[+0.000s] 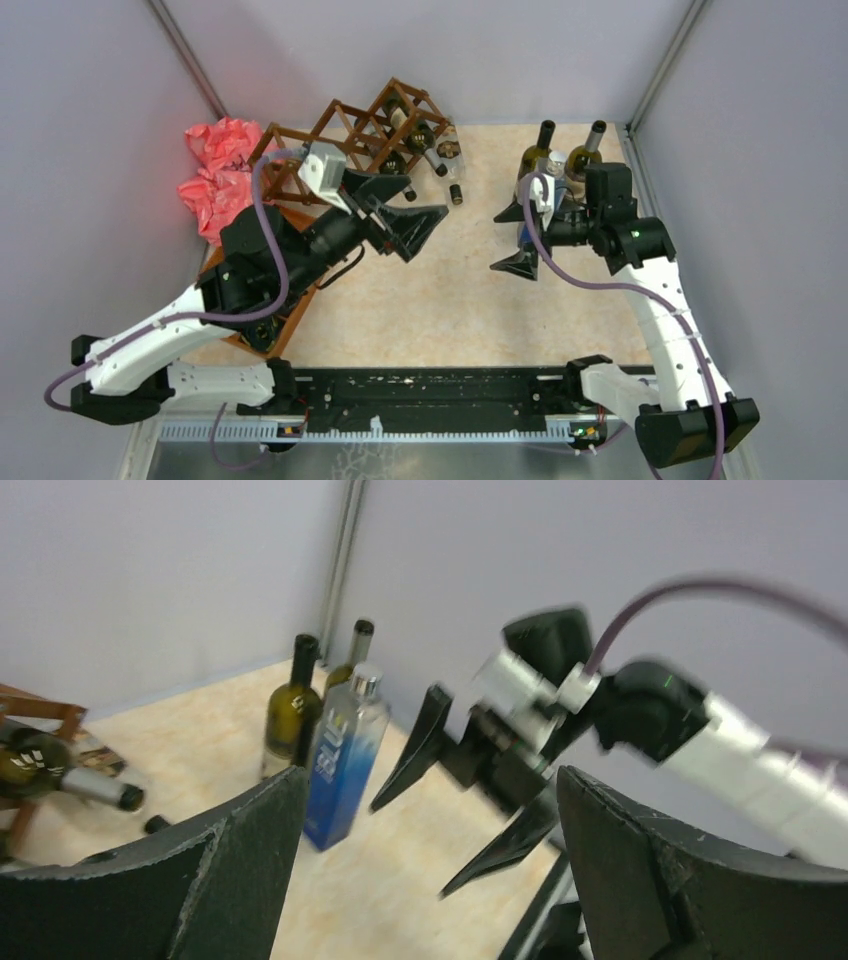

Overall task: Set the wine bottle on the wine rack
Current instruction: Adjust the wine bottle at the center of the board.

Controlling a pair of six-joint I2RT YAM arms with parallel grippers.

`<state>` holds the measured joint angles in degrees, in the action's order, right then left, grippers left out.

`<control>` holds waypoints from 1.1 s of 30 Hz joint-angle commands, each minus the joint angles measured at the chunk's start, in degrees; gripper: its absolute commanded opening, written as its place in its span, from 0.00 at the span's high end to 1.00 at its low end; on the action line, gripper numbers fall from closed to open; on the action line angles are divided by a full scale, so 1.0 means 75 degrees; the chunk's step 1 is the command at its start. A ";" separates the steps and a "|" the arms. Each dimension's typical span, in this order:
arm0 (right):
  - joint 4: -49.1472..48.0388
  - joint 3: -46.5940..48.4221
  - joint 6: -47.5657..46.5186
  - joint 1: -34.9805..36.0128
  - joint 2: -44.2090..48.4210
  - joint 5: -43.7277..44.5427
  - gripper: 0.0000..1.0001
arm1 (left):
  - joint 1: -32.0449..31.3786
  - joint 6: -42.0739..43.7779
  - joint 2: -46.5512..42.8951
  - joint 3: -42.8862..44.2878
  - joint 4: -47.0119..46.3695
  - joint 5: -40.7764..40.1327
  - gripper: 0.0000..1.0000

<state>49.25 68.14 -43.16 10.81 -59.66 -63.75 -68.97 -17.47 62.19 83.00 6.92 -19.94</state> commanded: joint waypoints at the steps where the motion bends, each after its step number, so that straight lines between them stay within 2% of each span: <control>1: 0.0295 0.0172 -0.0461 -0.0055 0.0426 -0.0231 0.09 | 0.0008 0.2501 -0.0916 -0.1055 -0.0654 0.0827 0.01; 5: 0.0579 0.0087 -0.0602 -0.0052 0.0699 -0.0033 0.08 | 0.0450 0.2937 -0.1064 -0.1531 -0.0371 0.0379 0.01; 10: 0.0624 0.0001 -0.0592 -0.0064 0.0946 0.0375 0.07 | 0.2682 0.2046 -0.1082 -0.2124 -0.0628 0.2128 0.01; 14: 0.0472 0.0016 -0.0419 -0.0157 0.0958 0.0554 0.07 | 0.3628 0.1848 -0.0980 -0.2985 -0.1188 0.2439 0.01; 20: 0.0301 -0.0039 -0.0274 -0.0229 0.0935 0.0803 0.07 | 0.4266 0.1782 -0.1041 -0.3765 -0.1703 0.3019 0.01; 29: 0.0311 0.0095 -0.0282 -0.0288 0.0710 0.0905 0.07 | 0.4306 0.2486 -0.1410 -0.4302 -0.2043 0.2418 0.01; 33: 0.0236 0.0090 -0.0221 -0.0326 0.0597 0.0915 0.07 | 0.4307 0.2510 -0.1470 -0.4386 -0.2138 0.2486 0.01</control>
<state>53.10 67.85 -45.36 9.17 -54.57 -56.55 -36.95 -0.14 52.05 50.98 -5.87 -0.82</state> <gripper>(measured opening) 0.928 0.987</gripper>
